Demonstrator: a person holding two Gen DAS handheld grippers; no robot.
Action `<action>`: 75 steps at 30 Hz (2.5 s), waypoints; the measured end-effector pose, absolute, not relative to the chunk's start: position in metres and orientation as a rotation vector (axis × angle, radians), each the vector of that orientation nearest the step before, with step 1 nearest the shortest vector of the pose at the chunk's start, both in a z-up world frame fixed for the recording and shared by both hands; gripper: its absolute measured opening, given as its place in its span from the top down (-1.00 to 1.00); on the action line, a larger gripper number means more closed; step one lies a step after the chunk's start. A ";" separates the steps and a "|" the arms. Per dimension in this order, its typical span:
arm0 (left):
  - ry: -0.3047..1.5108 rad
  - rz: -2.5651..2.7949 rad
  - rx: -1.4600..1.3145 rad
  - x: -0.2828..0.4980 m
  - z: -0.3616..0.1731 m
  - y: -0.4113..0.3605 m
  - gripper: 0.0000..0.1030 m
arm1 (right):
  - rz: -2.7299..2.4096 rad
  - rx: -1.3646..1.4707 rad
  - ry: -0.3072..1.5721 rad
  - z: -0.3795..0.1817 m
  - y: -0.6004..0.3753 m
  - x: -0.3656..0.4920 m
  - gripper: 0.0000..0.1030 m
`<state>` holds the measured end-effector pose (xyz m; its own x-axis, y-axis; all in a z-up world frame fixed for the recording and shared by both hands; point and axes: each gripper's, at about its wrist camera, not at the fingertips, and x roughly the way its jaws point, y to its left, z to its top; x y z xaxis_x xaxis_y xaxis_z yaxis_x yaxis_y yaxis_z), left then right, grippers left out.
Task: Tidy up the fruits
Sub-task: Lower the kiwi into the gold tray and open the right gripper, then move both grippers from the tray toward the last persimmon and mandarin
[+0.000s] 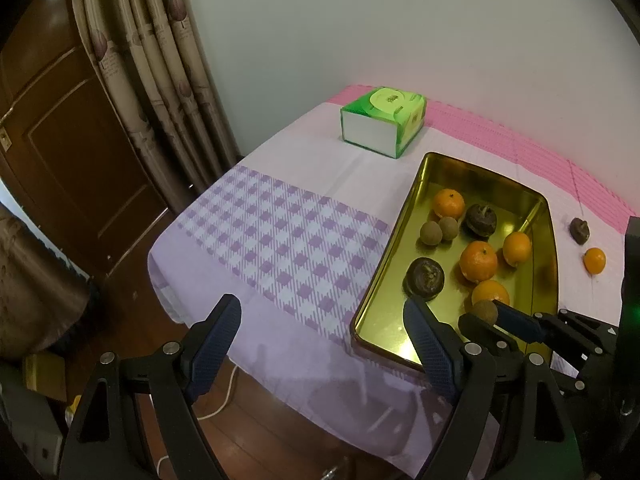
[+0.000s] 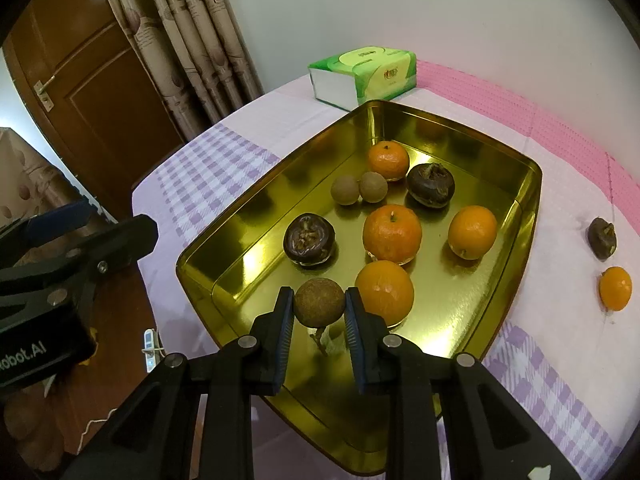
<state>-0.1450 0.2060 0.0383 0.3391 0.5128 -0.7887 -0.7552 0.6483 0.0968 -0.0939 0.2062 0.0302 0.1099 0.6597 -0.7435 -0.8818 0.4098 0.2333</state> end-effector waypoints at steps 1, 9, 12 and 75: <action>0.898 0.843 -0.310 -0.145 0.038 0.206 -0.62 | 1.158 -0.297 0.902 0.030 0.207 -0.094 0.54; 0.902 0.843 -0.313 -0.145 0.037 0.207 -0.64 | 1.162 -0.279 0.897 0.033 0.210 -0.093 0.53; 0.902 0.843 -0.311 -0.144 0.037 0.207 -0.64 | 1.161 -0.256 0.890 0.036 0.207 -0.091 0.52; 0.971 0.559 0.056 -0.039 0.048 0.096 -0.68 | 0.439 0.034 0.887 -0.040 -0.126 0.062 -0.37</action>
